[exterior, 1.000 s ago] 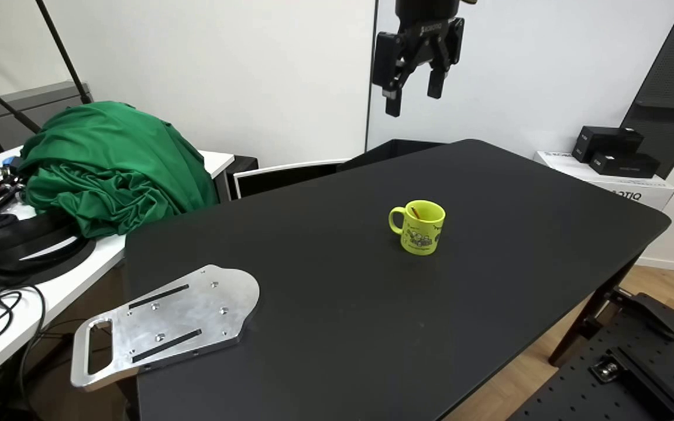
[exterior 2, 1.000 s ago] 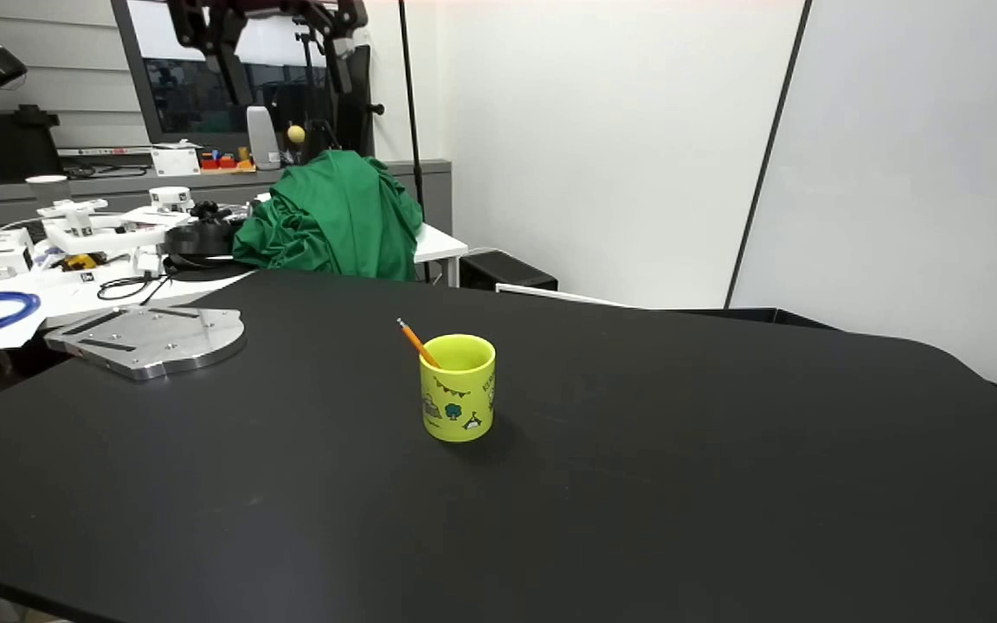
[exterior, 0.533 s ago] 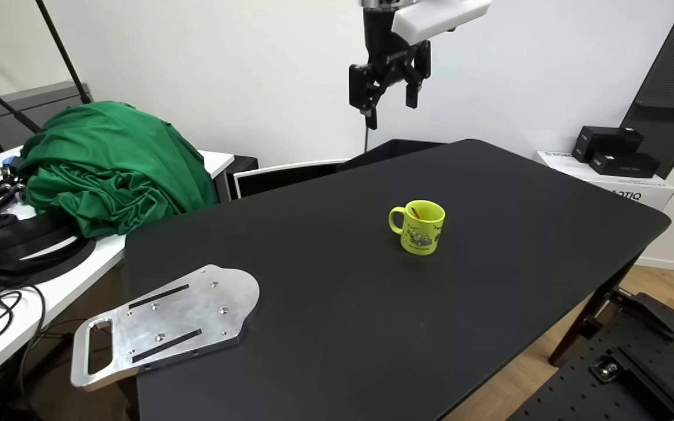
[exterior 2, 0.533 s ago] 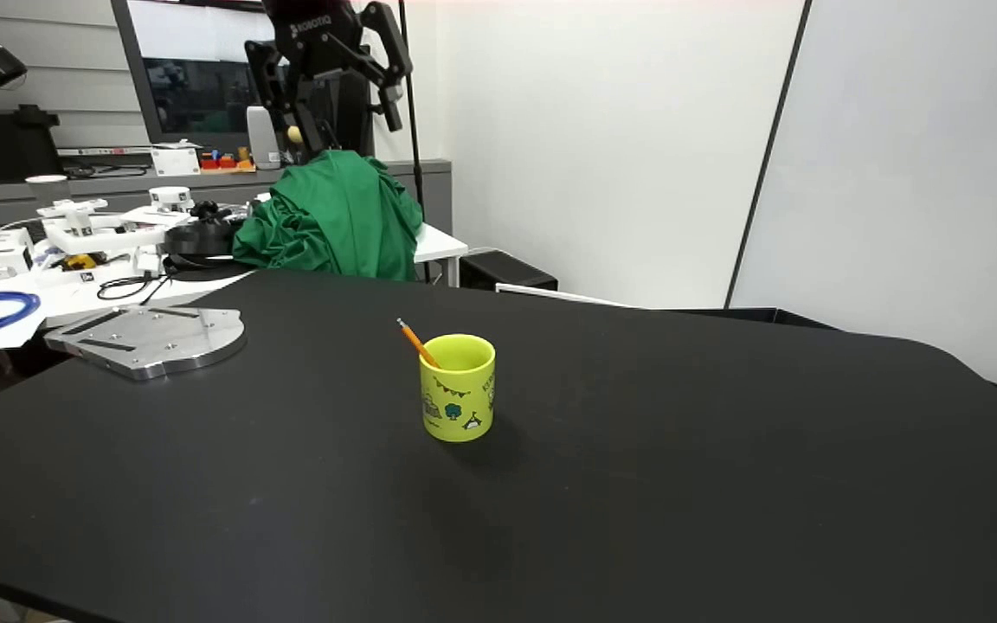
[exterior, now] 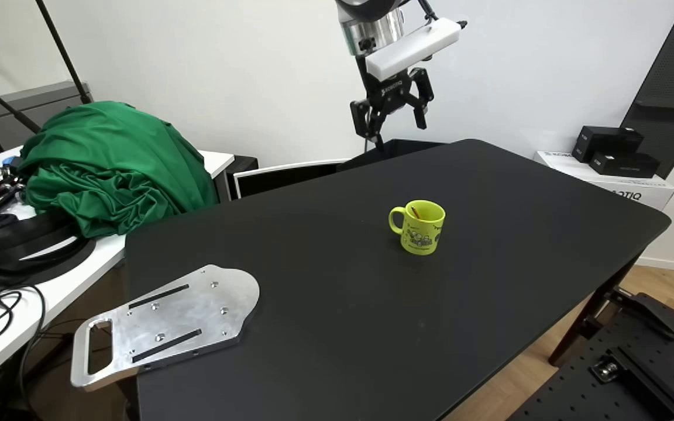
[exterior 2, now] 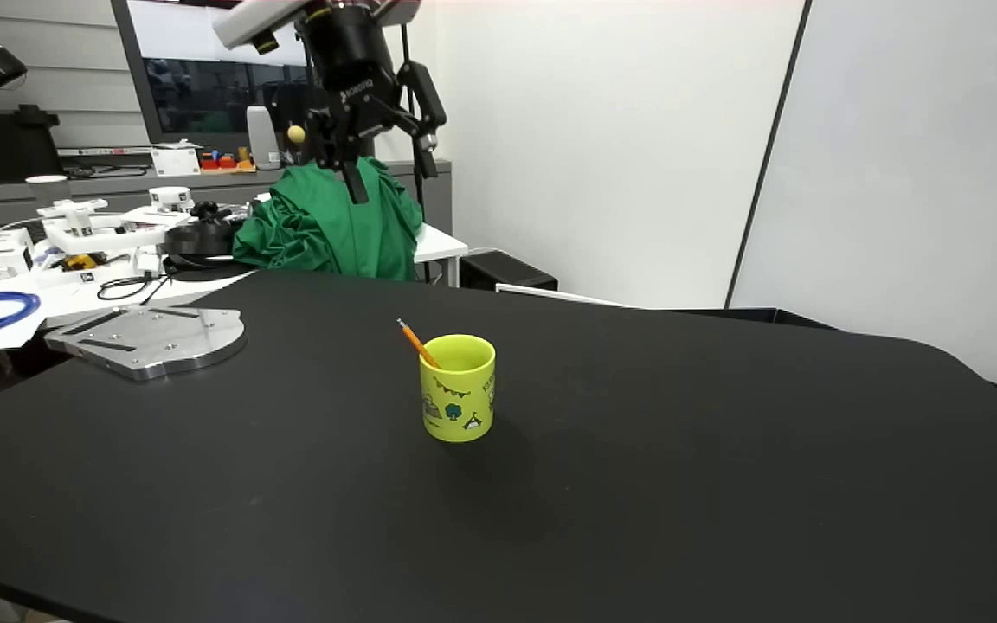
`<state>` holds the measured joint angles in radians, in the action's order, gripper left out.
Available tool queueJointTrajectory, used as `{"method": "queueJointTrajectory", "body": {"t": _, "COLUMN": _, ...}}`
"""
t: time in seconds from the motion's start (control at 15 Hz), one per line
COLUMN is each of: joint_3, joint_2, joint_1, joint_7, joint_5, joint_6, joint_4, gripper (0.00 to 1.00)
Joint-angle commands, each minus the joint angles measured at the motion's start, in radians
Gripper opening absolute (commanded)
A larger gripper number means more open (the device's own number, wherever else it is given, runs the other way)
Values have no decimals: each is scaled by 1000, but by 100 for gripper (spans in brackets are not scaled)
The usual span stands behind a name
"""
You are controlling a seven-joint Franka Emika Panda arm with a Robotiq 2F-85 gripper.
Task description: Pull the Allen wrench out of the the yellow mug
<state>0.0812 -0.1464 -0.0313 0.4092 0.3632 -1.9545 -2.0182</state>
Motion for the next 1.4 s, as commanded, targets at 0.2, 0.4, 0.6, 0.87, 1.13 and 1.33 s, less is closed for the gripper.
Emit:
{"method": "queueJointTrajectory", "body": {"t": 0.2, "joint_3": -62, "joint_2": -87, "joint_1": -2, "joint_7": -26, "joint_5": -83, "joint_6": -31, "joint_4": 11, "gripper": 100}}
{"method": "queueJointTrajectory", "body": {"t": 0.4, "joint_3": -80, "joint_2": -104, "joint_1": 3, "joint_7": -47, "joint_5": -123, "joint_6": -85, "joint_4": -17, "gripper": 100}}
{"method": "queueJointTrajectory", "body": {"t": 0.6, "joint_3": -94, "joint_2": -132, "joint_1": 8, "joint_7": -70, "joint_5": -172, "joint_6": -101, "joint_4": -27, "gripper": 100}}
{"method": "queueJointTrajectory", "body": {"t": 0.87, "joint_3": -114, "joint_2": -177, "joint_1": 13, "joint_7": -73, "joint_5": -223, "joint_6": -57, "joint_4": -23, "gripper": 100}}
{"method": "queueJointTrajectory", "body": {"t": 1.13, "joint_3": -133, "joint_2": -216, "joint_1": 28, "joint_7": -83, "joint_5": -269, "joint_6": -17, "joint_4": -17, "gripper": 100}}
{"method": "queueJointTrajectory", "body": {"t": 1.33, "joint_3": -146, "joint_2": -240, "joint_1": 39, "joint_7": -91, "joint_5": -292, "joint_6": 4, "joint_4": -15, "gripper": 100}}
